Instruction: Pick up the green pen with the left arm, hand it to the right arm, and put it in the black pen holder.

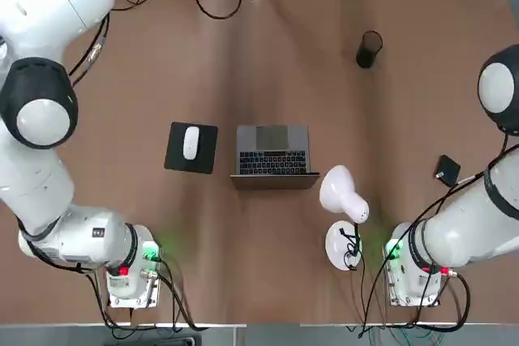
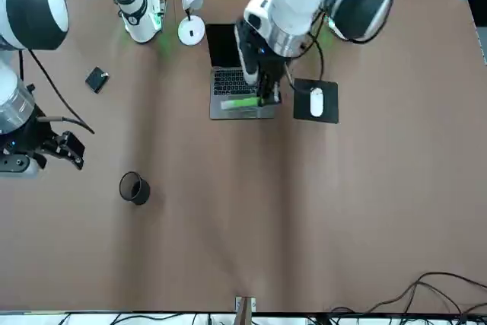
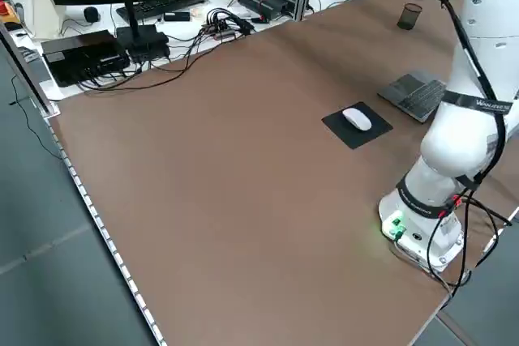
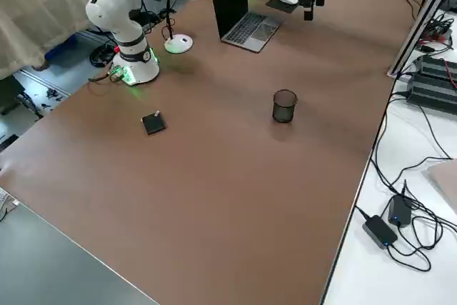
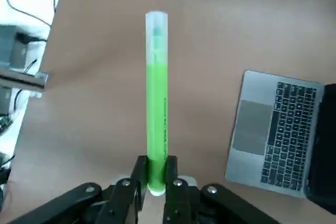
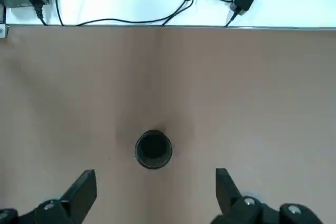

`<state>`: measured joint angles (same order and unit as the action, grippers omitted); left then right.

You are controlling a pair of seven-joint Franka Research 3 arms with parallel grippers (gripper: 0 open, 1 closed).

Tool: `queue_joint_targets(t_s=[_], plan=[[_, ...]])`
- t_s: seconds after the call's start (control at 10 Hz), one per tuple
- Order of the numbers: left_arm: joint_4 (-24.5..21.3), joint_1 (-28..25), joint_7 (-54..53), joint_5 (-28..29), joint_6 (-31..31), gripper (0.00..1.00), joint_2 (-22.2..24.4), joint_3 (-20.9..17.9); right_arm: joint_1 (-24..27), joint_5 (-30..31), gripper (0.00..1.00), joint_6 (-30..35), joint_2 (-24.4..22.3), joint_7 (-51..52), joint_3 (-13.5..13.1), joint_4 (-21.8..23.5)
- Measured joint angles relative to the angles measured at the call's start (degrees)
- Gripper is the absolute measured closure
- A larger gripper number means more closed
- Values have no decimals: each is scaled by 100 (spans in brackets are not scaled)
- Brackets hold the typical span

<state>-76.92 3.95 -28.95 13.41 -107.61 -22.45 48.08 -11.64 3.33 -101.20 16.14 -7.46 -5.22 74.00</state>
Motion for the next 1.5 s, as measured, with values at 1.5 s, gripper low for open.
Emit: queue_joint_targets(t_s=[1.5], plan=[[98,409,768,386,-1099,82,-323,-267,-1639,-1829,0,-381,68,-7646,130,85]])
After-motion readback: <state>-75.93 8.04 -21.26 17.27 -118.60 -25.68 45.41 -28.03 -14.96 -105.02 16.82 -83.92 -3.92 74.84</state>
